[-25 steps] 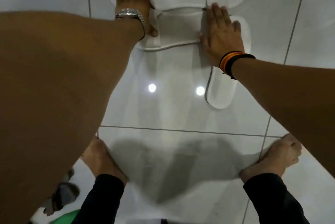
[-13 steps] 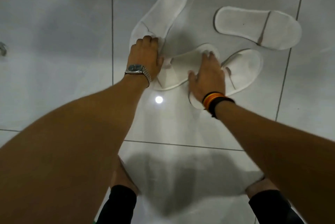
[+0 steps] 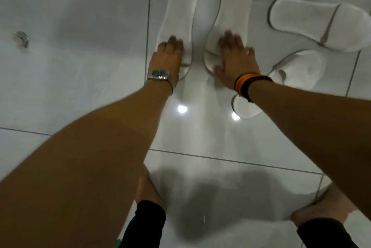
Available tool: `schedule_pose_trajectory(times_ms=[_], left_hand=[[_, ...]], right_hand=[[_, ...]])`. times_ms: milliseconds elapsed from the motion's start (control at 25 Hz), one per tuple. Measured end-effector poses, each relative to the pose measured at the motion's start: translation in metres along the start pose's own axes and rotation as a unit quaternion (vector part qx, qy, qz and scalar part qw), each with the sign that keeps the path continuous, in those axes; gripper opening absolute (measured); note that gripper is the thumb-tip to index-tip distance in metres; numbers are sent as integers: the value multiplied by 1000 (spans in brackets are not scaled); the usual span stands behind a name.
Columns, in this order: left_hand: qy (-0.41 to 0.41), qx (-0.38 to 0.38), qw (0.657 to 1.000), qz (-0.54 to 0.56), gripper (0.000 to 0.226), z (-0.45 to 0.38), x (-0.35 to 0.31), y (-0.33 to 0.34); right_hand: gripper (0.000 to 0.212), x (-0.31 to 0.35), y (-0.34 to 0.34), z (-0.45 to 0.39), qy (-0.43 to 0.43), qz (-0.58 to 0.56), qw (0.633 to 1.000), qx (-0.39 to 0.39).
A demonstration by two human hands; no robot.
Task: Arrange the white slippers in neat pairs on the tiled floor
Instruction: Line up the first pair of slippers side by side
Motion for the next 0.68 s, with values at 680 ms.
schedule_pose_trajectory(times_ms=[680], left_hand=[[-5,31,998,-48,93,-11,56,-21]], right_hand=[[74,82,-11,-26,-60,-73,995,29]])
Point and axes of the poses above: each hand's wrist, its own z-axis away from the middle knuckle, its own y-axis out of the palm, x = y × z, the point moved 8 cm from there along -z, towards the middle knuckle, and after that the axes turned 7 degrees about z, right-handed, at the moved point
